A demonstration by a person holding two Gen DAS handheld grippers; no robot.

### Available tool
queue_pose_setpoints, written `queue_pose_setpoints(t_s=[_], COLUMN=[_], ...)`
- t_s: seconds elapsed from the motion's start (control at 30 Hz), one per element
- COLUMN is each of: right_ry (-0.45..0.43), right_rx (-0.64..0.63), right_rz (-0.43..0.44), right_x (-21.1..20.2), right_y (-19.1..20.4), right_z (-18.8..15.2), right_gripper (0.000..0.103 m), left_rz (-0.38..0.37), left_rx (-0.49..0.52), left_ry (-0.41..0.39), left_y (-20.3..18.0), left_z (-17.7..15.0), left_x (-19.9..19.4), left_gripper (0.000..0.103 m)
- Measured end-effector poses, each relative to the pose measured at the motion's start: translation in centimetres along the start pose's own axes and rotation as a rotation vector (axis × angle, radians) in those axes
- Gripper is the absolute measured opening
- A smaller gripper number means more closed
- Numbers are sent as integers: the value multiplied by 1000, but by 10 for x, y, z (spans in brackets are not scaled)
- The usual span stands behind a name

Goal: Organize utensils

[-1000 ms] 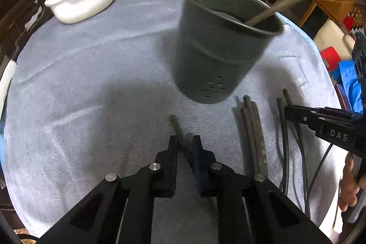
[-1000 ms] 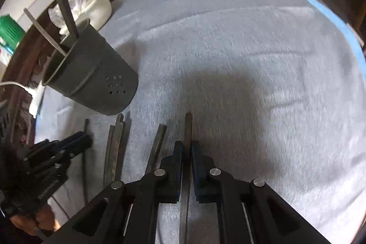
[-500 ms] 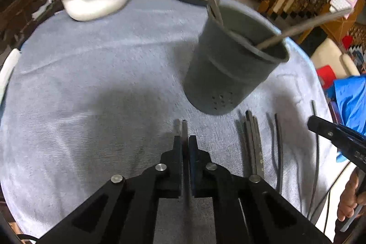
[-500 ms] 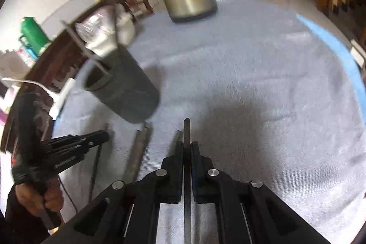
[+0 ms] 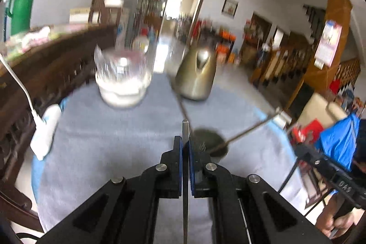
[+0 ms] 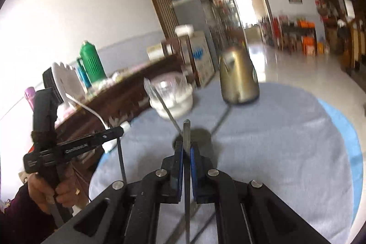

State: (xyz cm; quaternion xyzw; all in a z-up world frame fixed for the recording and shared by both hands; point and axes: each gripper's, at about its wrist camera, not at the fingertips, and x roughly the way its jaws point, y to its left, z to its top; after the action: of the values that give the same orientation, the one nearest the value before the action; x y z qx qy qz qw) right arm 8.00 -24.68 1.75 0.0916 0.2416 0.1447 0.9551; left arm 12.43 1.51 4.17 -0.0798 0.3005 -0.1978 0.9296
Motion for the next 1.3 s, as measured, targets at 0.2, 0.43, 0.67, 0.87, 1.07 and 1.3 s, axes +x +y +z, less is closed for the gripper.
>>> queue_pose_setpoints(t_s=[0.2, 0.43, 0.67, 0.87, 1.07, 1.3], right_ry=[-137, -248, -195, 83, 343, 549], right_rx=[-13, -15, -4, 205, 624, 823], right_rz=[9, 15, 22, -77, -207, -298], right_x=[-21, -29, -20, -2, -8, -49], right_y=[13, 22, 18, -52, -146, -173], right_z=[27, 59, 75, 27, -63, -130], right_gripper=[6, 6, 8, 28, 53, 51], left_rz=[-26, -41, -28, -11, 29, 36], left_rx=[-28, -34, 6, -26, -56, -16], left_ry=[-145, -284, -317, -239, -237, -253], left_y=[-8, -18, -26, -13, 1, -4], left_z=[24, 49, 57, 28, 7, -6], left_x=[-23, -50, -49, -38, -44, -55], left_gripper=[5, 5, 5, 5, 5, 5])
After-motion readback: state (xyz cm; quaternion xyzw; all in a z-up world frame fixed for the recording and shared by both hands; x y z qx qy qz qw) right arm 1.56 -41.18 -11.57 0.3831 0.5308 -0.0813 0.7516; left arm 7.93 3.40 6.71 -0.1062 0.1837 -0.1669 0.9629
